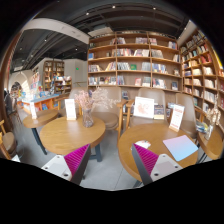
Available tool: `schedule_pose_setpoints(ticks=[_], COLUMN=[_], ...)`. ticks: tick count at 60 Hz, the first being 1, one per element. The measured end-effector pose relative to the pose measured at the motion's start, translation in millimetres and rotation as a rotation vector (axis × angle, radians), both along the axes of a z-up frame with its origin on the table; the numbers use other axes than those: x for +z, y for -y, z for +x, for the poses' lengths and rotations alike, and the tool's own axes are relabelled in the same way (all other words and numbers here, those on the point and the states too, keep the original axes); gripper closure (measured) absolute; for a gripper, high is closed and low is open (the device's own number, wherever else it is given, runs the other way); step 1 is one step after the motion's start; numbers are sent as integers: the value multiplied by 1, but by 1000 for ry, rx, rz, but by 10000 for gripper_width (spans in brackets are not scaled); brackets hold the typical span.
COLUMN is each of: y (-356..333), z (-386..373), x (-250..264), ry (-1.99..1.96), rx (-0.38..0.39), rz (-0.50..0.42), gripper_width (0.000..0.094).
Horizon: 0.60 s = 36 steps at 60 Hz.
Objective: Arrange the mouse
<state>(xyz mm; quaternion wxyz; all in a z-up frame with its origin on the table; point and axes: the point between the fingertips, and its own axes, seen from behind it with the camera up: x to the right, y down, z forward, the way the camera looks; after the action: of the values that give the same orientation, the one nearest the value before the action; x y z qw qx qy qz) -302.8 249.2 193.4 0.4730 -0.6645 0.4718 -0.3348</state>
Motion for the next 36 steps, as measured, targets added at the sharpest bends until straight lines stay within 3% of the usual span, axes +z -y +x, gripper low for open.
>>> schedule_pose_setpoints(ticks=[36], y=[76], z=[62], x=[-94], ry=[-142], rx=[-211], rz=[-40], gripper_width=[84])
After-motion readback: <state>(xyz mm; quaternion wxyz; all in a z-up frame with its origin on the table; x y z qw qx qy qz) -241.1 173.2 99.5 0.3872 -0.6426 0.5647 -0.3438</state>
